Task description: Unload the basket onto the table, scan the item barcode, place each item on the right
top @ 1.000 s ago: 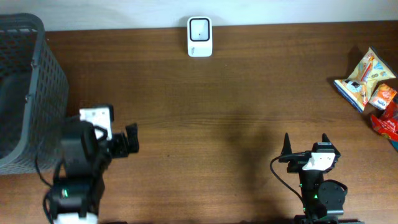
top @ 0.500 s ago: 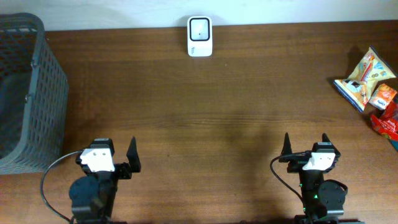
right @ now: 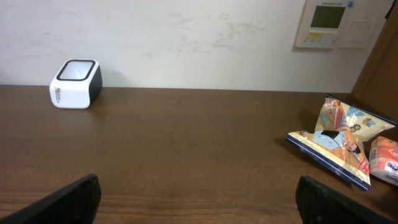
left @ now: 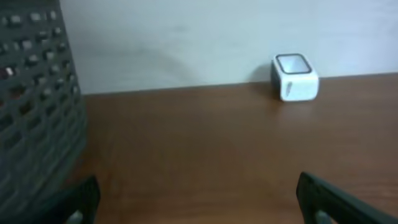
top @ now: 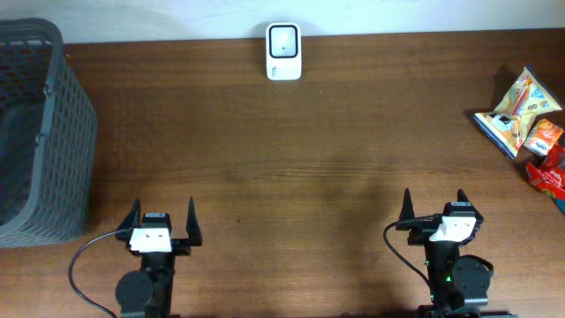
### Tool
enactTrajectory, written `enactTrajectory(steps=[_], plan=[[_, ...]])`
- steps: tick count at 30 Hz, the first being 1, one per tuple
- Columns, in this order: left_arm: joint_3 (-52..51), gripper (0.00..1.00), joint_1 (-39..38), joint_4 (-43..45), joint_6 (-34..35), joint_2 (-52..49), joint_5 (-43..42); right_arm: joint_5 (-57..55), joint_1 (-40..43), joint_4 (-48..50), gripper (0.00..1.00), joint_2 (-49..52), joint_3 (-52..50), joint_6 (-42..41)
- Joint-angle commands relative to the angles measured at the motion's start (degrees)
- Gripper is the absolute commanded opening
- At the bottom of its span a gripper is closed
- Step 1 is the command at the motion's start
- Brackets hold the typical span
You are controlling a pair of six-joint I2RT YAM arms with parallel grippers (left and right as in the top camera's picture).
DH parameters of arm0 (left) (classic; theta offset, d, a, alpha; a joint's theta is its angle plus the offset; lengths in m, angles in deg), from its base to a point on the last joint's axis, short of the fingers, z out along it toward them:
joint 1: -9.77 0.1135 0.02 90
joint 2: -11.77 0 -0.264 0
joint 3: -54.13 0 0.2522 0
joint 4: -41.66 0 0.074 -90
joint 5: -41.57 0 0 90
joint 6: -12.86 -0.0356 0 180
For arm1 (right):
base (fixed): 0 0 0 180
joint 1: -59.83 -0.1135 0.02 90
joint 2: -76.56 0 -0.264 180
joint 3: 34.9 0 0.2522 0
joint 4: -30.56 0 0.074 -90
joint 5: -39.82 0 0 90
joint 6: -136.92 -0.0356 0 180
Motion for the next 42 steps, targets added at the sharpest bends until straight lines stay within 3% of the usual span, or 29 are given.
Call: enactTrajectory(steps=[1,4,11,42], plan=[[-0.24,0.99,0.13,-0.22,4.79,0.48,3.85,0.33,0.37,-0.24,0.99,-0.37,-0.52,0.39],[-0.24,0.99,0.13,-0.2,8.39,0.48,4.46,0.33,0.37,-0.24,0.98,-0.37,-0.52,0.39],[-0.24,0.99,0.13,-0.42,4.98,0.48,3.41,0.33,0.37,-0.24,0.99,-0.39,-0.52,0.39],[-0.2,0.99,0.13,-0.26,4.92,0.46,3.39,0.33,0.37,-0.24,0.98,-0.39,-0.52,0.39]])
